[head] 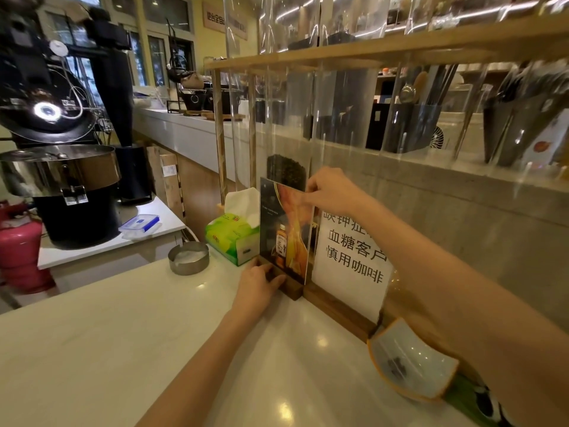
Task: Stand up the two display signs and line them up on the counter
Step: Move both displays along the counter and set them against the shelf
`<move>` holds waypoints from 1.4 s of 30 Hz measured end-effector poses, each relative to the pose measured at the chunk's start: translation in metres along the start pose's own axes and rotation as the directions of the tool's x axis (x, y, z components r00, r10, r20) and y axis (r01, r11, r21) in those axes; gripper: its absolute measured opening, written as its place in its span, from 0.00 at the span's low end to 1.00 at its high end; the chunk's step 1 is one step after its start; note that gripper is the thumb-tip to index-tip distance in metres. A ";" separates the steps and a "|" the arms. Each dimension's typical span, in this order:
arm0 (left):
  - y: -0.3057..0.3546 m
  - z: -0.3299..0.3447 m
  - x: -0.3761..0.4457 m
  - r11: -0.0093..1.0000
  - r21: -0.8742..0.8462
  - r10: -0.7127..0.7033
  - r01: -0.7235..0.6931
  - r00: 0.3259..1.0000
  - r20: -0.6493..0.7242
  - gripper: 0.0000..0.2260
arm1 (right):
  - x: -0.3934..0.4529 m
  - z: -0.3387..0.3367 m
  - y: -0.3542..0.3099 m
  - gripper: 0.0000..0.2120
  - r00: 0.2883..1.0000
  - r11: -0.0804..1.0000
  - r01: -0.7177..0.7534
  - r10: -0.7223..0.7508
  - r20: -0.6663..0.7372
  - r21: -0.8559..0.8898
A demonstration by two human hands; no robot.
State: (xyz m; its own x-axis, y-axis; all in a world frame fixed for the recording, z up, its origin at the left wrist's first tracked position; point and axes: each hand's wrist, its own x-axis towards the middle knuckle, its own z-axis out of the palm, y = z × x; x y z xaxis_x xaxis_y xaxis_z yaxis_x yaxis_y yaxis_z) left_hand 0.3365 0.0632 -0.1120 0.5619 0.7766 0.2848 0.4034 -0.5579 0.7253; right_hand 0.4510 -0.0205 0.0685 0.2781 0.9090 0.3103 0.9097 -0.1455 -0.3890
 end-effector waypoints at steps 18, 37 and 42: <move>-0.001 0.021 0.012 0.996 -0.035 0.078 -0.079 0.997 -0.020 0.09 | 0.002 0.001 0.003 0.10 0.997 0.996 -0.072 0.074 -0.035 0.050; 0.016 0.014 -0.014 0.944 0.152 0.268 -0.293 0.950 0.163 0.11 | -0.007 -0.021 0.011 0.17 0.993 0.991 -0.084 0.093 0.074 -0.108; 0.034 0.020 -0.033 0.891 0.190 0.365 -0.412 0.900 0.240 0.12 | -0.037 -0.033 0.026 0.11 0.995 0.986 -0.076 0.084 0.052 -0.149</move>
State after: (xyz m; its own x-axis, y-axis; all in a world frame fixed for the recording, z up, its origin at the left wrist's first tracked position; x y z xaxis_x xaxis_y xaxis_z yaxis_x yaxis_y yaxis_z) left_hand 0.3460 0.0124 -0.1091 0.8259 0.4249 0.3707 0.2652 -0.8729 0.4096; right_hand 0.4740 -0.0710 0.0758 0.3375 0.9125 0.2311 0.9218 -0.2706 -0.2775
